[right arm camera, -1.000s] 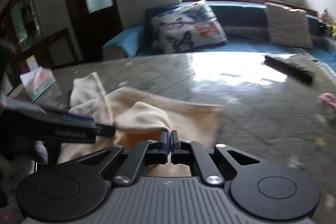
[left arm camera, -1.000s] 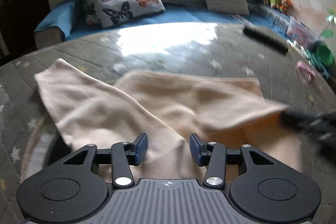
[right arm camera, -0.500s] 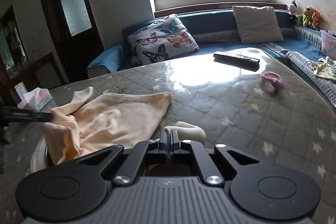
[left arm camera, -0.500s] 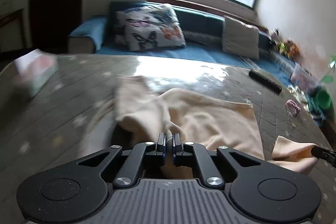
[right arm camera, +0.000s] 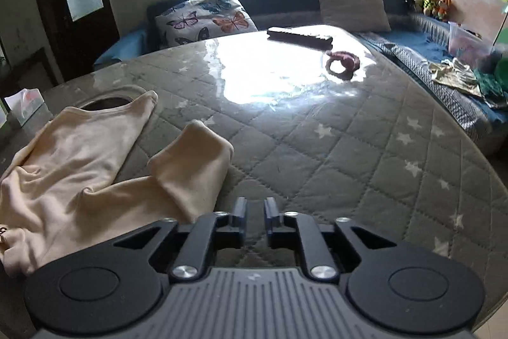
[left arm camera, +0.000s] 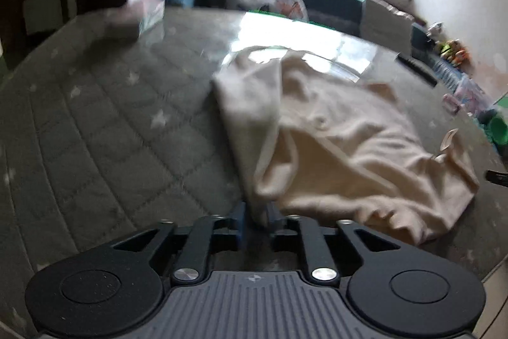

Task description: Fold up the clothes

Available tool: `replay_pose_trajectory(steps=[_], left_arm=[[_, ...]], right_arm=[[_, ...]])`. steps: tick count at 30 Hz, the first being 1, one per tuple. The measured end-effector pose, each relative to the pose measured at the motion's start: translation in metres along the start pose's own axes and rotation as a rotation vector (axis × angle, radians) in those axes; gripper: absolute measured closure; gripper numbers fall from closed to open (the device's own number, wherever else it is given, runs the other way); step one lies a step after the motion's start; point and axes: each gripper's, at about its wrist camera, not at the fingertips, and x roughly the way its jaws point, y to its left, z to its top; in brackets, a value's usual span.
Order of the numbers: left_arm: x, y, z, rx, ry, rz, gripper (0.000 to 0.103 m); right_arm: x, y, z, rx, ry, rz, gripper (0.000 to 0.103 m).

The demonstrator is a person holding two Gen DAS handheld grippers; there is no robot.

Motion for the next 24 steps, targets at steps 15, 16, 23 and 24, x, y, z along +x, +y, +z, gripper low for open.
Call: replay_pose_trajectory(steps=[15, 16, 23, 24], left_arm=[[0.044, -0.057, 0.004, 0.157, -0.004, -0.094, 0.056], [0.047, -0.056, 0.000, 0.163, 0.015, -0.095, 0.056], [0.026, -0.055, -0.034, 0.216, 0.053, -0.121, 0.052], [0.021, -0.058, -0.039, 0.236, 0.059, -0.126, 0.052]], right_arm=[[0.048, 0.044, 0.011, -0.201, 0.047, -0.015, 0.036], [0.048, 0.037, 0.013, -0.192, 0.037, -0.056, 0.036], [0.032, -0.011, 0.025, -0.149, -0.024, -0.314, 0.037], [0.027, -0.013, 0.027, -0.147, -0.032, -0.312, 0.037]])
